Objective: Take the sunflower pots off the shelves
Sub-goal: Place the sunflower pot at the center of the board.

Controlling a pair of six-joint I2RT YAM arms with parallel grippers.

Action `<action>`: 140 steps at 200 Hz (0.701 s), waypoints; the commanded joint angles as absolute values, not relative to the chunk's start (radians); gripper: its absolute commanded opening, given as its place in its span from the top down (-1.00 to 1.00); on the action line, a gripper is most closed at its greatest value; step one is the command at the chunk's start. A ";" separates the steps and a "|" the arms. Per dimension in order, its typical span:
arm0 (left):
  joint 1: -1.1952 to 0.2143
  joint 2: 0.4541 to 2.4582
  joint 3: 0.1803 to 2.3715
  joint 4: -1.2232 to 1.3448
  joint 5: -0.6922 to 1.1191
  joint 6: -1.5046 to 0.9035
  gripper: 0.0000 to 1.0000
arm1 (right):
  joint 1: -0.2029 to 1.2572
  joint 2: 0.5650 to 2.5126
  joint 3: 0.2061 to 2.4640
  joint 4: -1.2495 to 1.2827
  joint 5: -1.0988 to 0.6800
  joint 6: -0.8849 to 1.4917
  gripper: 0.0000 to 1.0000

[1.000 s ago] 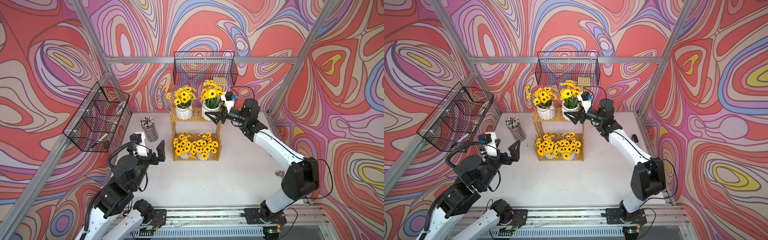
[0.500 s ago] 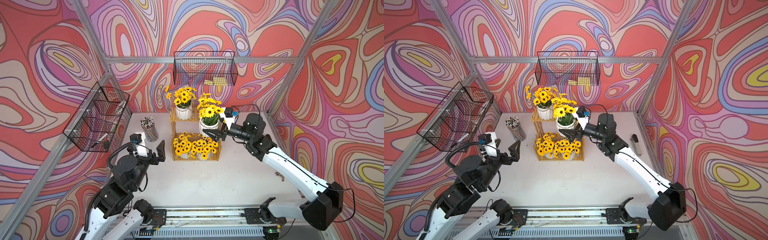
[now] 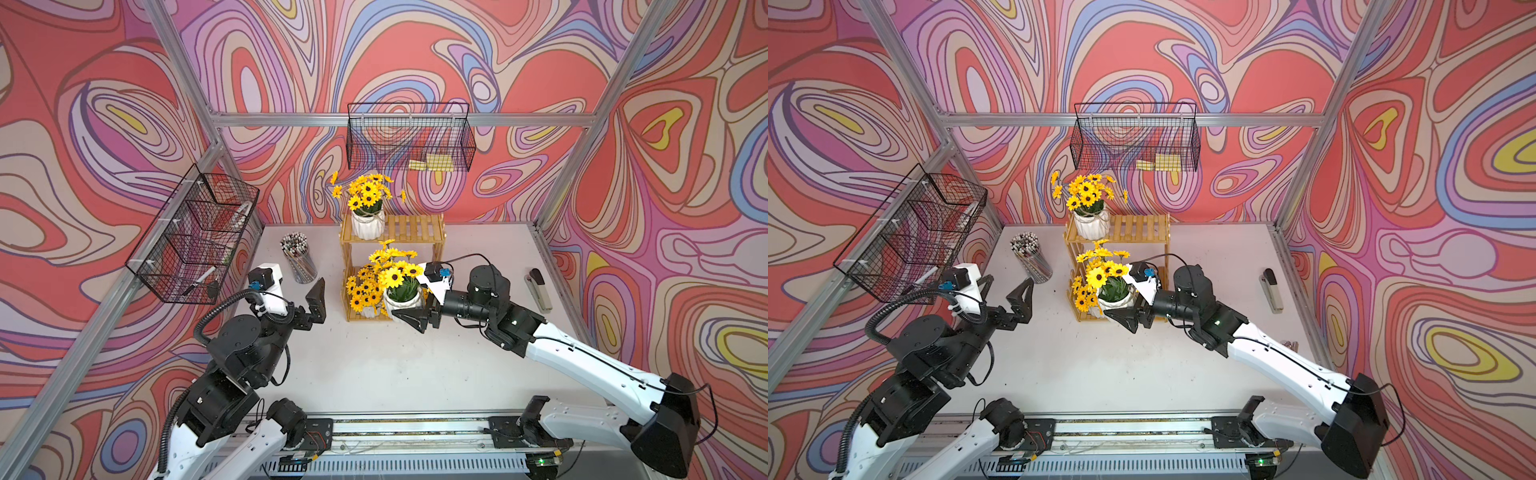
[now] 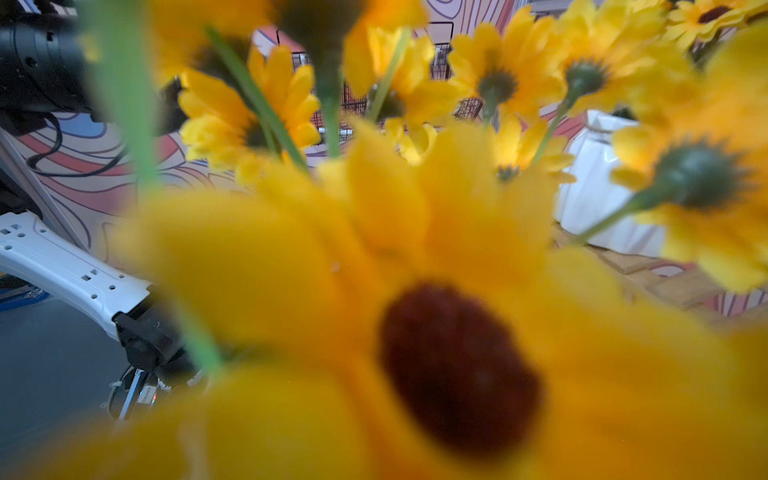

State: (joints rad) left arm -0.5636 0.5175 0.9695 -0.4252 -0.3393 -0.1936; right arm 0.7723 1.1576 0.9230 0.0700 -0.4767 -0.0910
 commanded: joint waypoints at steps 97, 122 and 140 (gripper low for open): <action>-0.562 0.528 1.043 -0.439 -0.308 -0.213 -1.00 | 0.899 1.218 0.784 0.406 -0.429 0.005 1.00; -0.563 0.520 1.054 -0.449 -0.313 -0.216 -1.00 | 0.939 1.258 0.772 0.462 -0.389 0.007 1.00; -0.563 0.512 1.058 -0.447 -0.319 -0.209 -0.99 | 0.965 1.302 0.769 0.498 -0.364 0.008 1.00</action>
State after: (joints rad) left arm -0.5636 0.5308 1.0325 -0.4274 -0.3141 -0.2066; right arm 0.9314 1.2686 0.7662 0.3363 -0.4114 -0.0048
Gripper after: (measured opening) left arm 0.997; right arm 0.940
